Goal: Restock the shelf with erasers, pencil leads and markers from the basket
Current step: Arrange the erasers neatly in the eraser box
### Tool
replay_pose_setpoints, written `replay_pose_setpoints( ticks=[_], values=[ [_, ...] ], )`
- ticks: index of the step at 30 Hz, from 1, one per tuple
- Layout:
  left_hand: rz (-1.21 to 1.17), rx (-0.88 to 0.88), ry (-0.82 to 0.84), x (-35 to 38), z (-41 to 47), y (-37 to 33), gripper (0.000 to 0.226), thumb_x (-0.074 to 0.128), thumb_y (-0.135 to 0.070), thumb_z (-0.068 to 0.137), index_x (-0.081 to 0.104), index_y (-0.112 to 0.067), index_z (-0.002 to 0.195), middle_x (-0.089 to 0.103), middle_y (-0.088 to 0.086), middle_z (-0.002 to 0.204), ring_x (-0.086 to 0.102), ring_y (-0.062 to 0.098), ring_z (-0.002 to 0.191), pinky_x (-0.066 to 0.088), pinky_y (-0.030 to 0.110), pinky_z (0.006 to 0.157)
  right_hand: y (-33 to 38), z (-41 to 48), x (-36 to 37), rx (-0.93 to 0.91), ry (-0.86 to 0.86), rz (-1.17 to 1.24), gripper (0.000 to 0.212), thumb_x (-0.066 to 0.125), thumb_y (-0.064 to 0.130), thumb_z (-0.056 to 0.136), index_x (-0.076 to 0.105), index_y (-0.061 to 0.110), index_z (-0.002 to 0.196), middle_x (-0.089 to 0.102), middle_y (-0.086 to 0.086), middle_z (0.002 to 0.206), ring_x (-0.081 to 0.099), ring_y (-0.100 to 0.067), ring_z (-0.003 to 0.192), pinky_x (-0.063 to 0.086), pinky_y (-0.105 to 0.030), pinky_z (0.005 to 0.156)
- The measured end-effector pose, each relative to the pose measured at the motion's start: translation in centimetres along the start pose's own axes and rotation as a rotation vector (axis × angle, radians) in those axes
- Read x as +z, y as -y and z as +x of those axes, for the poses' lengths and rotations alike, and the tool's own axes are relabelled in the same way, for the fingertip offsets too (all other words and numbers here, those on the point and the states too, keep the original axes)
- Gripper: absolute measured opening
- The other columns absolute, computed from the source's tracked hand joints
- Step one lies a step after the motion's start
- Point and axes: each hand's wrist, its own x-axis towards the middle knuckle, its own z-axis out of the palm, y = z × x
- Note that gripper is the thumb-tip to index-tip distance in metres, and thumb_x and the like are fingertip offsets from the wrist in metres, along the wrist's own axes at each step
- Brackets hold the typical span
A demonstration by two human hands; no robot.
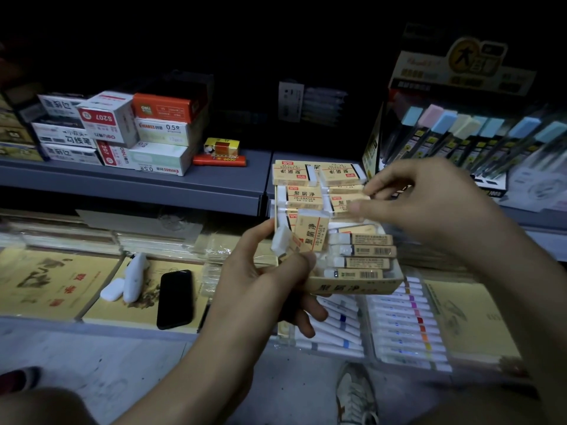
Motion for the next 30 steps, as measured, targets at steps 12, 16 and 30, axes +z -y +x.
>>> replay_pose_setpoints(
  ticks=[12, 16, 30],
  values=[
    [-0.011, 0.013, -0.008, 0.0, 0.1, 0.0, 0.041, 0.068, -0.009, 0.093, 0.059, -0.015, 0.133, 0.067, 0.020, 0.068, 0.060, 0.034, 0.050, 0.049, 0.030, 0.045, 0.5, 1.5, 0.4, -0.264, -0.096, -0.174, 0.028, 0.067, 0.033, 0.096, 0.068, 0.029, 0.123, 0.059, 0.011, 0.107, 0.053, -0.005, 0.093, 0.035, -0.023, 0.077],
    [-0.005, 0.010, -0.012, 0.1, 0.1, -0.1, 0.042, 0.067, -0.009, 0.094, 0.058, -0.016, 0.134, 0.068, 0.019, 0.070, 0.062, 0.034, 0.052, 0.050, 0.030, 0.045, 0.8, 3.2, 1.7, -0.279, -0.003, -0.266, 0.044, 0.065, 0.034, 0.093, 0.064, 0.025, 0.136, 0.041, 0.008, 0.114, 0.036, -0.014, 0.114, 0.028, -0.024, 0.095],
    [-0.010, -0.018, -0.004, -0.1, -0.2, 0.0, 0.046, 0.067, -0.009, 0.095, 0.054, -0.016, 0.139, 0.068, 0.020, 0.069, 0.061, 0.032, 0.050, 0.050, 0.030, 0.046, 0.8, 1.0, 0.3, -0.147, -0.074, 0.281, 0.025, 0.076, 0.022, 0.090, 0.068, 0.031, 0.112, 0.066, 0.000, 0.074, 0.073, -0.017, 0.060, 0.060, -0.047, 0.076]
  ],
)
